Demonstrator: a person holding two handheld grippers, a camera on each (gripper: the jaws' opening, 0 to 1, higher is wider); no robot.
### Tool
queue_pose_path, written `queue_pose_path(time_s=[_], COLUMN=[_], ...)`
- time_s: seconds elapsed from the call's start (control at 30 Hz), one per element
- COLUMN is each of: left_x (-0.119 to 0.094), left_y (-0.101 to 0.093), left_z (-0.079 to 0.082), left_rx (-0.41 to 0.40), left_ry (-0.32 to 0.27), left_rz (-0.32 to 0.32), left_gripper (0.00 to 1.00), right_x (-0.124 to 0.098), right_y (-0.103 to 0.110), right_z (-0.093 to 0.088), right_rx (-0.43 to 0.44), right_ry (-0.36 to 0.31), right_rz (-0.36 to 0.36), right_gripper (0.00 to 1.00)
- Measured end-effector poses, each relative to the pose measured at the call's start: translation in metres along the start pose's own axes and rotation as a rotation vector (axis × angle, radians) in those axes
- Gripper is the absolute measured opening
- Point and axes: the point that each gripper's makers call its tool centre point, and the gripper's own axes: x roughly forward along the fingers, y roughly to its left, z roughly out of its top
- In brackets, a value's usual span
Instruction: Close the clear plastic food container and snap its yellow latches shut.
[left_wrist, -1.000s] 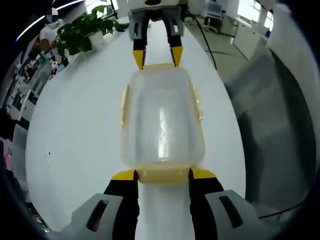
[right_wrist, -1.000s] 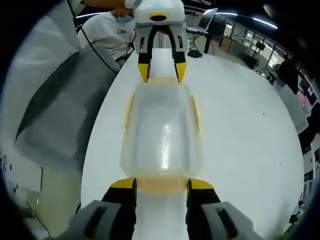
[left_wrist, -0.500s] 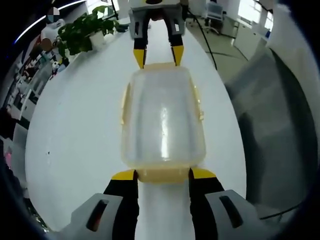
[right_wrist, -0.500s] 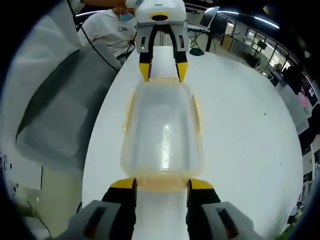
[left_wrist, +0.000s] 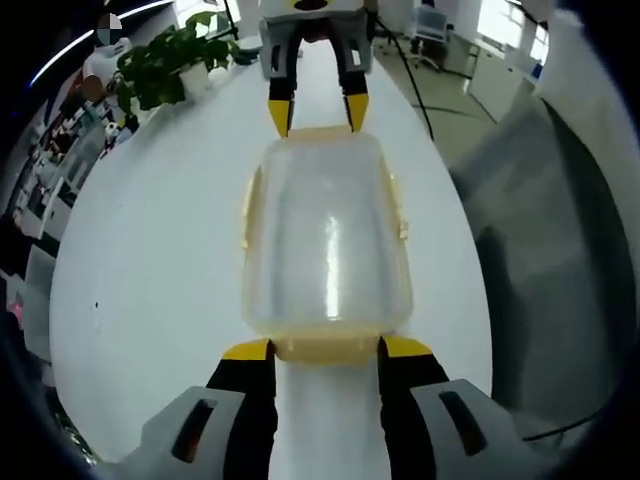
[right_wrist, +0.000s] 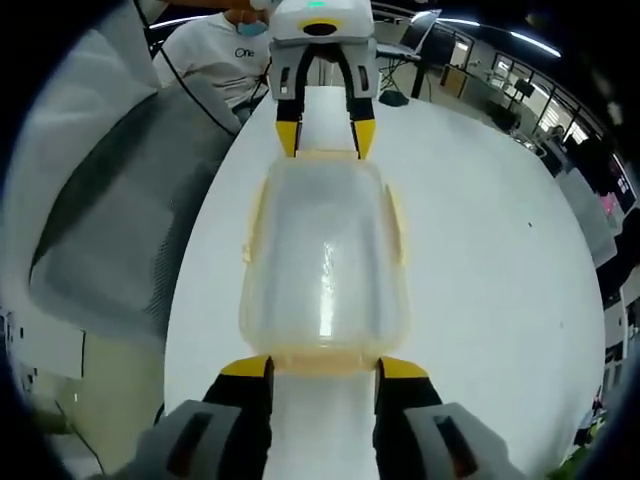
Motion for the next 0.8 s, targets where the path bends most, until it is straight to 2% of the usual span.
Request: queue_pose_path(time_s=[0.07, 0.17, 0.2, 0.27, 0.37, 0.53, 0.63, 0.73, 0.8], left_x=[0.000, 0.001, 0.000, -0.002, -0.003, -0.009, -0.013, -0.017, -0.019], left_y=[0.000, 0.000, -0.001, 0.000, 0.002, 0.001, -0.002, -0.003, -0.003], left_z=[0.000, -0.003, -0.003, -0.005, -0.010, -0.011, -0.009, -0.007, -0.007], left_rx=[0.005, 0.014, -0.011, -0.020, -0.033, -0.078, -0.077, -0.135, -0.223], left_ry=[-0.003, -0.003, -0.014, -0.020, -0.017, -0.042, -0.055, -0.089, -0.123], left_rz=[0.001, 0.004, -0.004, -0.003, 0.009, 0.016, 0.017, 0.015, 0.012], left_gripper=[0.38, 0.42, 0.45, 0.48, 0.57, 0.56, 0.57, 0.57, 0.56], right_x=[0.000, 0.000, -0.001, -0.003, -0.004, -0.008, -0.013, -0.016, -0.020], right_y=[0.001, 0.002, 0.002, 0.002, 0.004, 0.005, 0.007, 0.005, 0.004], right_z=[0.000, 0.000, 0.000, 0.000, 0.001, 0.000, 0.000, -0.002, -0.002], right_rx=[0.009, 0.024, 0.023, 0.023, 0.039, 0.046, 0.049, 0.115, 0.161], right_ry=[0.002, 0.006, 0.006, 0.002, -0.006, -0.001, -0.005, -0.025, -0.043], right_rz=[0.004, 0.004, 0.007, 0.005, 0.008, 0.008, 0.002, -0.015, -0.034], right_gripper=[0.39, 0.48, 0.47, 0.48, 0.50, 0.50, 0.45, 0.48, 0.45])
